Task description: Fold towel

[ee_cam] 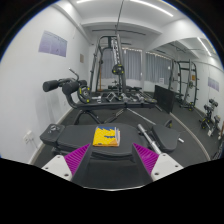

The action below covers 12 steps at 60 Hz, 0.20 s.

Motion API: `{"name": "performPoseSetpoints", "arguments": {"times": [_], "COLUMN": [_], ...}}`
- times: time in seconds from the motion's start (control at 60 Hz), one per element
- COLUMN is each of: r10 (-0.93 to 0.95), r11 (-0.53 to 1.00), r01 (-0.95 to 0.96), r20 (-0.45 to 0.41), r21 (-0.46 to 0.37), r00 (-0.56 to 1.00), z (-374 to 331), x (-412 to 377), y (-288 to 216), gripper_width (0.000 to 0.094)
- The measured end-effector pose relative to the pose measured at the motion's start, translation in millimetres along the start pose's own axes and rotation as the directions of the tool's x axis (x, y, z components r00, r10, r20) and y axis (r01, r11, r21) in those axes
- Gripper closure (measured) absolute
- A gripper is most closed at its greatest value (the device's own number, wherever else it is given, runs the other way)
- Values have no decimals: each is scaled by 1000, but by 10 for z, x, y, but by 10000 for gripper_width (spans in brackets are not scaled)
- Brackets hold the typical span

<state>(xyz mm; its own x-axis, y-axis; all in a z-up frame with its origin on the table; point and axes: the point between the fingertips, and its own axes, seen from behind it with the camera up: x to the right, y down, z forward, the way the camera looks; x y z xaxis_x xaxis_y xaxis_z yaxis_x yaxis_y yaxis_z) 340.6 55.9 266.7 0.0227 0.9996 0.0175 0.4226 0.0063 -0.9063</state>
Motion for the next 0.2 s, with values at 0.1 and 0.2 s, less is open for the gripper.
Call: {"name": "performPoseSetpoints", "arguments": {"times": [0.1, 0.2], "r10": [-12, -17], "r11": [1000, 1000], "r01": [12, 17], "r20": [-7, -6], "r21": [5, 9], "r00": [1000, 1000], "z": [8, -4], "x": [-9, -41], "y": [-24, -33], "gripper_width": [81, 82]}}
